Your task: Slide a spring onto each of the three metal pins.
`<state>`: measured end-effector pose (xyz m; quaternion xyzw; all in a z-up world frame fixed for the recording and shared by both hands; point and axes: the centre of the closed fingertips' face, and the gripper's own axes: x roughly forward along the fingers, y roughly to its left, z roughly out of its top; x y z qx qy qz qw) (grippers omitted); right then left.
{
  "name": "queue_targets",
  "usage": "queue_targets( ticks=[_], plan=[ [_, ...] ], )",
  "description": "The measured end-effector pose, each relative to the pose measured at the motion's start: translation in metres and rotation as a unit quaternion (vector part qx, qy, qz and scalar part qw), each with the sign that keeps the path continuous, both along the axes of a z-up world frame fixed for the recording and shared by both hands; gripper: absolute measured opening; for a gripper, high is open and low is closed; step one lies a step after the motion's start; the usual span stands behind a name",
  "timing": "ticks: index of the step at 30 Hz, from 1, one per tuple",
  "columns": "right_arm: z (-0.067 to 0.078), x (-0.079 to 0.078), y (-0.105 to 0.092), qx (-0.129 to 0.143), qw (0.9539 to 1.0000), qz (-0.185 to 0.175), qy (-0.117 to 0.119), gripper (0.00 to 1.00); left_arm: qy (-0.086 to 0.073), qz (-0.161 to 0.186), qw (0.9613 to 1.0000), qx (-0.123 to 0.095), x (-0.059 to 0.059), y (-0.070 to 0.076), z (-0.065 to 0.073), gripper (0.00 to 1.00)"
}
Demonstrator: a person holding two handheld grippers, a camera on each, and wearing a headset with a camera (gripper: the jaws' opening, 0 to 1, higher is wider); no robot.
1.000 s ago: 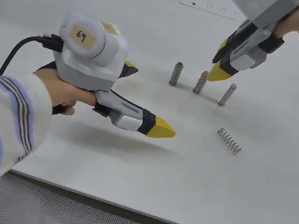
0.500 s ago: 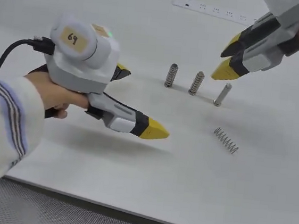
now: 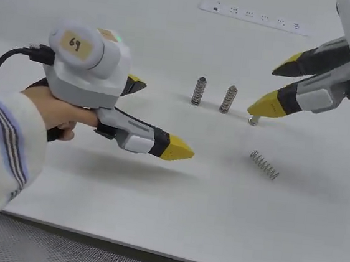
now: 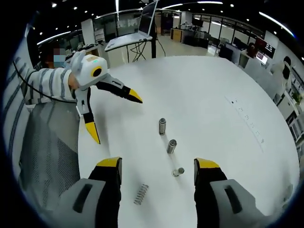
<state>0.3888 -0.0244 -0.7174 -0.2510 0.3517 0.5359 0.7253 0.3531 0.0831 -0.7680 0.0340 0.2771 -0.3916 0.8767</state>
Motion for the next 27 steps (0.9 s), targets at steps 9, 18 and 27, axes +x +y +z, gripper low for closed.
queue_targets(
  ticks=[9,18,27],
  plan=[
    [-0.002,-0.011,-0.007,0.065,0.9958,-0.059,0.024,0.71,-0.004,-0.001,1.0000,-0.002,0.001,0.000,0.005,0.97],
    [-0.001,-0.015,-0.015,0.124,0.9854,-0.116,0.008,0.75,-0.001,-0.003,0.9999,-0.010,-0.002,-0.005,0.008,0.97],
    [-0.009,-0.030,-0.031,0.132,0.9813,-0.140,0.005,0.85,0.002,-0.008,0.9999,-0.007,-0.005,-0.004,0.010,0.97]
  ],
)
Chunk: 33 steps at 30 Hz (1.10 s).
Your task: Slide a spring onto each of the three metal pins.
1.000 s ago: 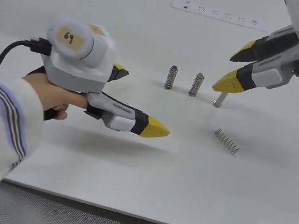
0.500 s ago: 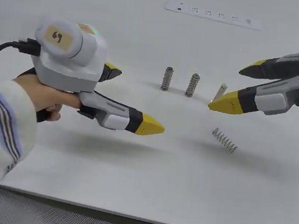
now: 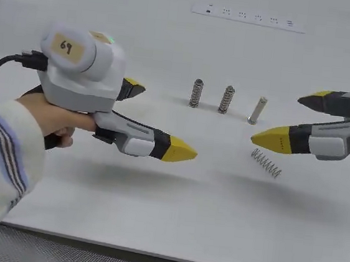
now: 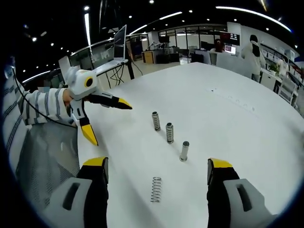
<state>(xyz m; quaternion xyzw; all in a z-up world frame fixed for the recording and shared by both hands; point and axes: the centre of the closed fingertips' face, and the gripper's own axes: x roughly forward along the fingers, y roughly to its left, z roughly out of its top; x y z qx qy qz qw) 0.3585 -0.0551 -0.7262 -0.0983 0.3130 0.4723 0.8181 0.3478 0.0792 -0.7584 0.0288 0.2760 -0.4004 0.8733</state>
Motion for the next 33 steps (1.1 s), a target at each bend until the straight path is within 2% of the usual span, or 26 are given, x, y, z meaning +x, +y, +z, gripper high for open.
queue_targets(
  ticks=[3,6,10,13,15,16,18,19,21,23,28,33],
  plan=[
    [-0.001,-0.003,-0.006,0.008,0.9999,-0.009,0.002,0.90,0.002,0.000,1.0000,-0.001,-0.001,0.001,0.001,0.96],
    [-0.002,-0.006,-0.013,0.009,0.9997,-0.022,0.001,0.90,0.002,-0.001,1.0000,0.000,-0.003,0.001,0.002,0.96],
    [-0.005,-0.012,-0.012,0.014,0.9996,-0.024,0.004,0.95,0.002,0.000,1.0000,0.002,-0.003,0.002,0.002,0.96],
    [-0.014,-0.017,-0.013,0.004,0.9996,-0.025,0.008,0.97,0.004,-0.002,1.0000,0.002,-0.003,0.001,0.003,0.96],
    [-0.019,-0.019,-0.013,0.007,0.9995,-0.029,0.011,0.99,0.005,-0.004,1.0000,0.004,-0.004,0.001,0.003,0.96],
    [-0.022,-0.017,-0.015,0.011,0.9994,-0.032,0.009,0.99,0.005,-0.005,1.0000,0.005,-0.005,0.001,0.003,0.96],
    [-0.020,-0.014,-0.015,0.024,0.9989,-0.041,0.001,0.99,0.006,-0.006,1.0000,0.005,-0.006,0.000,0.002,0.96],
    [-0.016,-0.012,-0.013,0.044,0.9979,-0.046,-0.007,0.99,0.009,-0.006,0.9999,0.006,-0.007,0.000,0.002,0.96],
    [-0.010,-0.010,-0.012,0.067,0.9961,-0.055,-0.015,0.99,0.014,-0.008,0.9998,0.007,-0.010,0.000,0.000,0.96],
    [-0.008,-0.009,-0.014,0.067,0.9959,-0.056,-0.027,0.99,0.015,-0.011,0.9998,0.012,-0.011,0.000,-0.002,0.95],
    [-0.012,-0.008,-0.020,0.052,0.9964,-0.061,-0.028,0.99,0.015,-0.015,0.9997,0.011,-0.013,-0.002,-0.002,0.95],
    [-0.019,-0.011,-0.024,0.047,0.9968,-0.063,-0.013,0.99,0.017,-0.016,0.9997,0.012,-0.012,-0.003,-0.001,0.94]
  ],
)
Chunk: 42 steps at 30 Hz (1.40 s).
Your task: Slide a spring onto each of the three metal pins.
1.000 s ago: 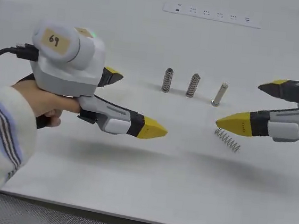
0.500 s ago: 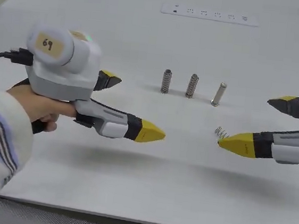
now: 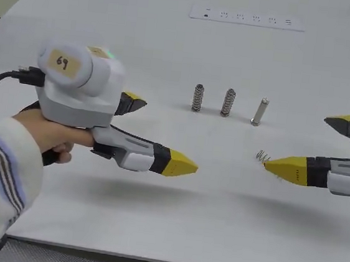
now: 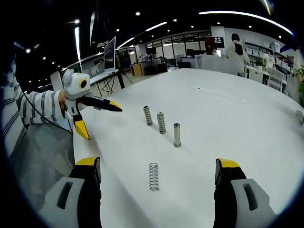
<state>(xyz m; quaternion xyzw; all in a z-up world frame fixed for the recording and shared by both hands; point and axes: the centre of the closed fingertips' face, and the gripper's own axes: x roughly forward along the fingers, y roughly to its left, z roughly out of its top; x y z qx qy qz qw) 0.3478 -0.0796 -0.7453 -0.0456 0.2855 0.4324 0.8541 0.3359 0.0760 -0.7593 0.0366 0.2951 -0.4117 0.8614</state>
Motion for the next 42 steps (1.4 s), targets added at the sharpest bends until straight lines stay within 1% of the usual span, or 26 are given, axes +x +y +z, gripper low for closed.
queue_targets(
  ticks=[2,6,8,9,11,13,17,18,19,20,22,25,27,29,30,31,33,36,38,42],
  plan=[
    [-0.001,0.000,-0.002,-0.003,1.0000,-0.001,0.001,0.99,-0.001,0.000,1.0000,0.001,0.000,0.000,0.001,0.94],
    [0.002,-0.001,-0.004,0.002,1.0000,-0.002,0.001,0.99,-0.006,-0.007,0.9999,0.008,0.001,-0.001,0.002,0.94],
    [0.002,-0.002,-0.004,0.006,0.9999,-0.004,0.013,0.99,-0.008,-0.011,0.9998,0.011,0.001,-0.002,0.003,0.94],
    [0.002,-0.002,-0.004,0.006,0.9999,-0.004,0.013,0.99,-0.007,-0.012,0.9998,0.012,0.001,-0.003,0.003,0.94],
    [0.001,-0.003,-0.004,0.004,0.9999,-0.002,0.013,0.99,-0.002,-0.020,0.9997,0.014,0.000,-0.006,0.002,0.92],
    [0.000,-0.005,-0.004,0.000,0.9999,0.002,0.013,0.99,-0.003,-0.029,0.9994,0.020,-0.002,-0.009,0.000,0.91],
    [-0.001,-0.007,-0.003,0.000,0.9998,0.007,0.017,0.99,-0.003,-0.050,0.9986,0.017,-0.004,-0.019,0.000,0.88],
    [-0.001,-0.008,-0.003,0.004,0.9998,0.009,0.020,0.99,-0.004,-0.052,0.9985,0.017,-0.004,-0.020,0.001,0.88],
    [-0.001,-0.009,-0.003,0.007,0.9997,0.010,0.021,0.99,-0.017,-0.060,0.9978,0.019,-0.003,-0.023,0.002,0.88],
    [-0.001,-0.009,-0.005,0.008,0.9997,0.010,0.022,0.99,-0.025,-0.065,0.9974,0.021,-0.002,-0.025,0.002,0.88],
    [-0.002,-0.009,-0.008,0.006,0.9997,0.009,0.023,0.99,-0.026,-0.072,0.9968,0.021,-0.002,-0.030,0.003,0.87],
    [-0.002,-0.010,-0.011,0.002,0.9997,0.009,0.022,0.99,-0.035,-0.090,0.9951,0.022,0.000,-0.038,0.005,0.83],
    [-0.001,-0.012,-0.012,0.003,0.9997,0.009,0.023,0.99,-0.034,-0.098,0.9944,0.022,0.000,-0.042,0.004,0.80],
    [0.000,-0.013,-0.013,0.010,0.9996,0.007,0.025,0.99,-0.033,-0.113,0.9927,0.027,0.000,-0.047,0.003,0.79],
    [0.001,-0.013,-0.014,0.012,0.9996,0.005,0.026,0.99,-0.035,-0.123,0.9913,0.032,0.001,-0.051,0.002,0.78],
    [0.001,-0.013,-0.014,0.013,0.9996,0.004,0.026,0.99,-0.035,-0.127,0.9908,0.032,0.002,-0.053,0.002,0.78],
    [0.001,-0.013,-0.016,0.015,0.9995,0.001,0.027,0.99,-0.037,-0.135,0.9897,0.030,0.005,-0.060,0.004,0.78],
    [0.000,-0.014,-0.015,0.010,0.9996,0.001,0.027,0.99,-0.040,-0.146,0.9881,0.024,0.009,-0.071,0.007,0.76],
    [0.000,-0.014,-0.016,0.006,0.9996,0.001,0.028,0.99,-0.042,-0.159,0.9862,0.023,0.011,-0.080,0.007,0.74],
    [0.001,-0.015,-0.016,0.006,0.9996,-0.001,0.027,0.99,-0.040,-0.185,0.9817,0.025,0.011,-0.094,0.004,0.67]
  ],
)
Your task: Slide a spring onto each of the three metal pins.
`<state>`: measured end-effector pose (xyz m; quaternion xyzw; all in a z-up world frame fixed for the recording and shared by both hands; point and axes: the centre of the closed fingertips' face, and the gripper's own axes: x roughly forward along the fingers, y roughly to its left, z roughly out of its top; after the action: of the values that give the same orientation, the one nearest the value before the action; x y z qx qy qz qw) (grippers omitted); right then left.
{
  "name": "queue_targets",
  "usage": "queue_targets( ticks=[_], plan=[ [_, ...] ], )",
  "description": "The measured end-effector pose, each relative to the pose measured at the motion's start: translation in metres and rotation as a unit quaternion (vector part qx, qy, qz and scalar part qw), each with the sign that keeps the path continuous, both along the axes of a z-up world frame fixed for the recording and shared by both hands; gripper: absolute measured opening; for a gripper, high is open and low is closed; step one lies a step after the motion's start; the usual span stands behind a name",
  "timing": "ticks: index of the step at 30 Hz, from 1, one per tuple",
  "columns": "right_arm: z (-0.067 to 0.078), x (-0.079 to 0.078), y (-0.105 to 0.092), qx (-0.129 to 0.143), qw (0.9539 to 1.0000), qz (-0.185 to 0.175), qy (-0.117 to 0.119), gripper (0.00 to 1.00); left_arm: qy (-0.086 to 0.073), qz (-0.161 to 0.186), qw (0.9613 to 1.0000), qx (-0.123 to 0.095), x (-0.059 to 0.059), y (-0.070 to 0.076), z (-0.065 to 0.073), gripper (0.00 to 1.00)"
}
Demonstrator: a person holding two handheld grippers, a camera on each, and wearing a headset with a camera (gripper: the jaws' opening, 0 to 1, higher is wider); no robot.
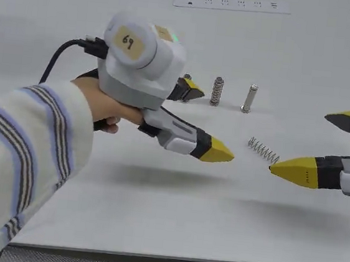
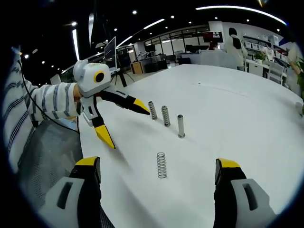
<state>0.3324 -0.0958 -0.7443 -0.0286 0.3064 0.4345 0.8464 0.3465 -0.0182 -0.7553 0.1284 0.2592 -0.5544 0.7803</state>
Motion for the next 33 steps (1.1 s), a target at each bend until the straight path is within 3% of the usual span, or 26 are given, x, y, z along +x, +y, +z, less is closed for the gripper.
queue_targets(
  ticks=[3,10,16,23,27,28,29,33],
  plan=[
    [0.001,-0.003,0.000,0.001,1.0000,0.000,0.002,0.99,0.001,-0.020,0.9997,0.013,-0.001,-0.010,-0.005,0.69],
    [-0.004,-0.007,0.000,-0.002,0.9999,-0.004,0.014,0.99,0.006,-0.048,0.9986,0.020,-0.002,-0.026,-0.012,0.65],
    [-0.005,-0.010,0.002,0.001,0.9998,-0.003,0.019,0.99,0.014,-0.089,0.9953,0.034,-0.012,-0.035,-0.019,0.52],
    [-0.006,-0.016,0.004,0.001,0.9996,0.001,0.028,0.99,0.018,-0.108,0.9930,0.043,-0.016,-0.047,-0.025,0.48],
    [-0.004,-0.018,0.004,0.005,0.9996,0.002,0.028,0.99,-0.003,-0.135,0.9888,0.064,-0.017,-0.051,-0.030,0.40],
    [-0.004,-0.019,0.004,0.004,0.9996,0.002,0.028,0.99,-0.024,-0.145,0.9863,0.075,-0.013,-0.051,-0.031,0.37],
    [-0.004,-0.019,0.004,0.002,0.9996,0.003,0.029,0.99,-0.034,-0.150,0.9849,0.079,-0.013,-0.053,-0.031,0.33],
    [-0.006,-0.020,0.003,0.000,0.9995,0.001,0.032,0.99,-0.036,-0.154,0.9846,0.074,-0.008,-0.058,-0.030,0.30]
  ],
)
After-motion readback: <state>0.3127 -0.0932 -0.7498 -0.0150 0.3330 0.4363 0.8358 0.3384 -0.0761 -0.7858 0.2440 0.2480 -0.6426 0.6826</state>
